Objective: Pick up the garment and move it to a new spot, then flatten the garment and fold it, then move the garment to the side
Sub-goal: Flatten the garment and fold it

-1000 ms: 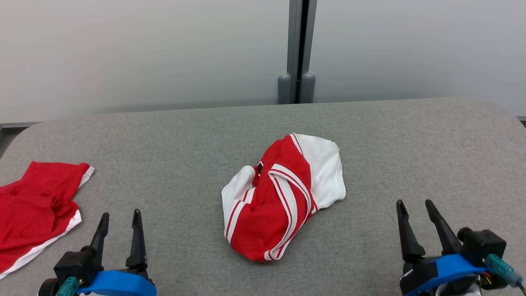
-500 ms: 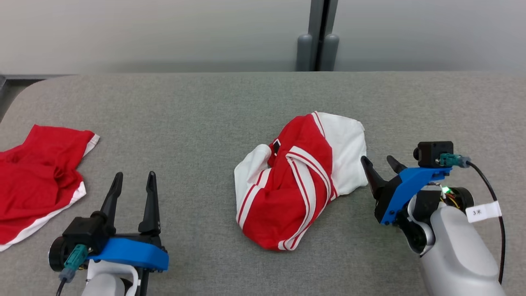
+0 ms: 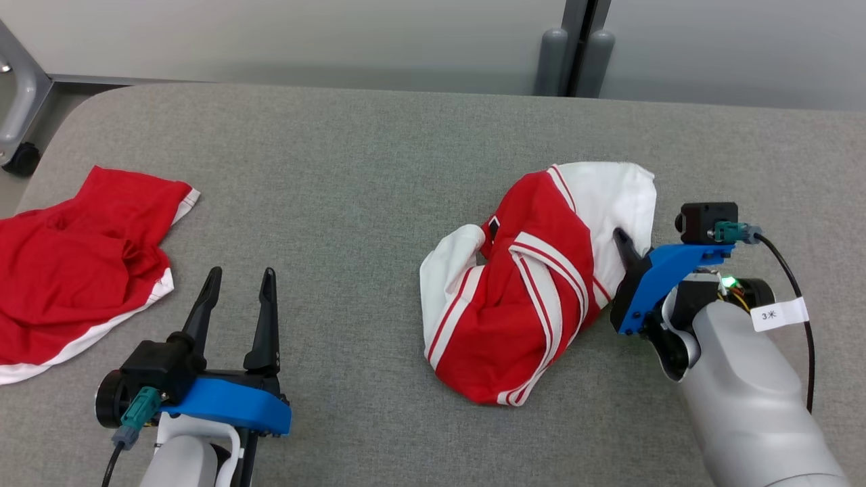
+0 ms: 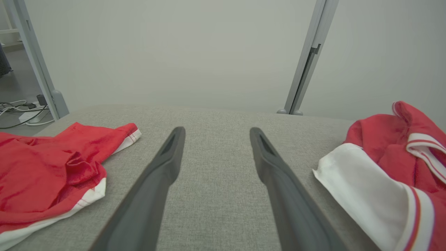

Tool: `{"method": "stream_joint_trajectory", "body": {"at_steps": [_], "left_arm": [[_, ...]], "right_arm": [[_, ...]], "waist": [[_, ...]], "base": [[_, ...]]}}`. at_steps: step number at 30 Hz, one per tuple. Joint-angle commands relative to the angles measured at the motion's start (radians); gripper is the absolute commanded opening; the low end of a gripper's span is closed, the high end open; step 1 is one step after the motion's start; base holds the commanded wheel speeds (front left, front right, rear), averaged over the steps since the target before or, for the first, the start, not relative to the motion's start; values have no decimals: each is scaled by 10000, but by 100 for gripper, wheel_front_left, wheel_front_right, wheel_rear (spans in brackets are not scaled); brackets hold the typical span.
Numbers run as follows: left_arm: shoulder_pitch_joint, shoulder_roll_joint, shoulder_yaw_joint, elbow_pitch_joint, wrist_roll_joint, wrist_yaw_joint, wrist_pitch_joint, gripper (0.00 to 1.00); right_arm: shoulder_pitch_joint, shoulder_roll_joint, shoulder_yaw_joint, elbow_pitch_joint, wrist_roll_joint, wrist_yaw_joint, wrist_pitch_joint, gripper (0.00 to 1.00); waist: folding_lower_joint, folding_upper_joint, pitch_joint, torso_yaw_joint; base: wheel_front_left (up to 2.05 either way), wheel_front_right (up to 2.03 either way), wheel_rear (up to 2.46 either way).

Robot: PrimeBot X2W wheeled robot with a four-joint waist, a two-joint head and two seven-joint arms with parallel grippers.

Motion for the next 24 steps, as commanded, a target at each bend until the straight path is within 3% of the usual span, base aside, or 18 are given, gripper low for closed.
{"method": "stream_joint_trajectory", "body": {"at_steps": [1, 7, 11, 16, 20, 24], "left_arm": [[-2, -18, -9, 25, 51, -33, -49, 100], [220, -49, 49, 47, 34, -59, -47, 100], [369, -87, 152, -61, 34, -70, -49, 100], [318, -110, 196, -191, 77, -64, -49, 100], [270, -111, 235, -266, 59, -77, -47, 100], [298, -88, 288, -339, 75, -81, -48, 100]], "right_arm": [[-236, -40, 23, -8, -195, 3, -281, 0], [-587, -38, 1189, -899, -90, 3, -782, 0], [-988, -37, 3032, -3051, 371, 3, -564, 0], [-1687, -39, 4525, -5078, 975, 1, -87, 0], [-2298, -45, 5108, -6219, 1629, 1, -319, 0], [-2499, -86, 5054, -6434, 1724, 1, -446, 0]], "waist": [[-2, 0, -134, -66], [-2, 0, -621, -153], [-2, 0, -954, -196], [-2, 0, -967, -85], [-2, 0, -888, 23], [-2, 0, -819, 25]], "base": [[0, 0, 0], [0, 0, 0], [0, 0, 0], [0, 0, 0], [0, 0, 0], [0, 0, 0]]}}
